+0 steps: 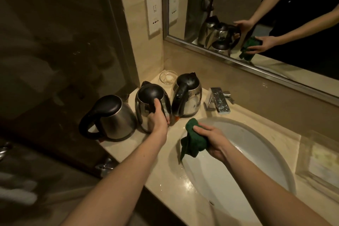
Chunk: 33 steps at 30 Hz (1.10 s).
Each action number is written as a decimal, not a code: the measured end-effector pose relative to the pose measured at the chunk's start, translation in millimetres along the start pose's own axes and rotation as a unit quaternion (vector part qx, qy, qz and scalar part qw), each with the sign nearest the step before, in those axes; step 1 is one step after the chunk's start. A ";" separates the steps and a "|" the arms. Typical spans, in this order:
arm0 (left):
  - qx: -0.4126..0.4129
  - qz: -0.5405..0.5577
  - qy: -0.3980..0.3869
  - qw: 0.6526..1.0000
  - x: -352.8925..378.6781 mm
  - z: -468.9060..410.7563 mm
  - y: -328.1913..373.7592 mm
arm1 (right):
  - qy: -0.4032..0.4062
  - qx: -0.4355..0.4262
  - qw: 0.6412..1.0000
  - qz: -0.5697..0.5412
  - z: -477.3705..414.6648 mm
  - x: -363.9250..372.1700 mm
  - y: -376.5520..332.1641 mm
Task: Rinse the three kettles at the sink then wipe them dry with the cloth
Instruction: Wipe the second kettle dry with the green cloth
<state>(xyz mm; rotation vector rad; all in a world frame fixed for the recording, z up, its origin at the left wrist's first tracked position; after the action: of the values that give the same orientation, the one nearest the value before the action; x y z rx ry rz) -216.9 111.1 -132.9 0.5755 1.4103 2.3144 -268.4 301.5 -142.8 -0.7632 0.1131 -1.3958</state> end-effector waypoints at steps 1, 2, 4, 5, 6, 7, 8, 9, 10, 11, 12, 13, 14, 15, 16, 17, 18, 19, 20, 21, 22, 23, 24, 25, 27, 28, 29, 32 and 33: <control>0.004 -0.012 0.010 1.000 -2.1 3.1 0.7 | -0.005 0.001 1.000 0.001 0.1 0.7 0.6; 0.006 -0.026 0.023 0.999 -5.7 5.9 0.8 | -0.010 0.004 1.000 0.002 0.5 1.1 1.5; 0.010 -0.053 0.046 0.997 -15.8 10.9 1.5 | -0.020 0.011 1.000 0.005 1.7 2.0 3.7; 0.014 -0.062 0.057 0.996 -21.2 12.4 0.2 | -0.024 0.013 1.000 0.008 2.3 2.0 5.1; 0.017 -0.074 0.066 0.995 -26.7 10.7 -3.4 | -0.027 0.014 0.999 0.014 3.6 2.1 6.4; 0.023 -0.088 0.072 0.993 -32.8 7.4 -9.0 | -0.029 0.014 0.999 0.017 4.4 2.0 7.8; 0.033 -0.101 0.075 0.991 -38.6 2.1 -15.2 | -0.032 0.012 0.999 0.018 5.7 2.6 9.1; 0.042 -0.118 0.078 0.989 -44.3 -0.2 -21.2 | -0.034 0.009 0.999 0.017 6.8 2.9 10.5; 0.047 -0.141 0.081 0.986 -49.5 -1.8 -26.5 | -0.034 0.006 0.999 0.014 7.3 3.3 11.7; 0.050 -0.158 0.085 0.982 -54.3 0.9 -29.3 | -0.033 0.001 0.999 0.012 8.8 3.6 13.7; 0.053 -0.165 0.087 0.981 -58.2 4.3 -31.3 | -0.033 -0.004 0.999 0.009 11.3 4.6 15.9; 0.052 -0.170 0.085 0.980 -60.4 9.5 -33.4 | -0.032 -0.010 0.999 0.006 13.3 6.2 18.7; 0.050 -0.172 0.081 0.981 -62.2 15.6 -32.9 | -0.032 -0.018 0.999 0.006 15.5 8.5 21.9; 0.049 -0.174 0.072 0.981 -63.1 25.7 -28.6 | -0.032 -0.027 0.999 0.007 17.2 11.9 25.1; 0.050 -0.176 0.062 0.981 -64.4 33.7 -25.1 | -0.031 -0.038 0.999 0.009 19.0 16.2 28.3; 0.055 -0.181 0.054 0.980 -66.2 40.0 -22.6 | -0.029 -0.051 0.998 0.012 20.3 20.8 31.2; 0.060 -0.187 0.048 0.979 -68.7 44.6 -20.8 | -0.026 -0.067 0.997 0.016 22.1 26.5 34.0; 0.064 -0.195 0.046 0.978 -72.4 47.2 -21.1 | -0.022 -0.084 0.996 0.021 23.9 32.2 36.7; 0.069 -0.207 0.044 0.975 -76.4 46.9 -23.9 | -0.014 -0.103 0.994 0.027 25.3 37.0 38.8; 0.075 -0.222 0.038 0.972 -79.5 44.9 -28.5 | -0.002 -0.124 0.992 0.035 28.0 41.4 39.5; 0.079 -0.235 0.030 0.968 -81.9 44.1 -32.0 | 0.012 -0.147 0.988 0.044 32.0 45.1 39.1; 0.083 -0.246 0.023 0.965 -84.2 43.2 -34.5 | 0.028 -0.169 0.984 0.056 36.4 47.8 38.4; 0.088 -0.257 0.015 0.962 -86.3 44.2 -34.7 | 0.044 -0.193 0.978 0.071 41.8 50.4 37.3; 0.090 -0.263 0.006 0.960 -87.8 48.1 -31.4 | 0.061 -0.220 0.969 0.092 46.2 52.6 35.7; 0.093 -0.274 -0.005 0.957 -91.3 53.4 -26.3 | 0.099 -0.274 0.946 0.144 51.8 56.8 33.1; 0.095 -0.284 -0.009 0.954 -93.5 55.8 -23.7 | 0.118 -0.294 0.932 0.175 51.9 59.2 33.8; 0.099 -0.292 -0.014 0.951 -95.1 56.1 -23.0 | 0.132 -0.308 0.919 0.208 50.1 62.2 36.2; 0.113 -0.298 -0.020 0.948 -98.9 49.6 -26.6 | 0.157 -0.333 0.879 0.301 39.3 71.6 49.4; 0.117 -0.298 -0.021 0.947 -99.3 46.7 -29.0 | 0.164 -0.337 0.870 0.320 34.9 72.0 54.5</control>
<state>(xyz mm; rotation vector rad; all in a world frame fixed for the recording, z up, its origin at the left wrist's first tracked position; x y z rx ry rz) -105.4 108.1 -154.4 0.2103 1.5816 1.6637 -190.0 249.4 -120.0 -0.9292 1.0742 -0.8072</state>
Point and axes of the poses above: each hand's wrist, its own z-axis away from the middle knuckle, its own x-axis out of the palm, y = z × x, the point moved 8 cm from there along -z, towards the middle knuckle, and after that the axes turned 12 degrees about x, right-handed, at the moved point
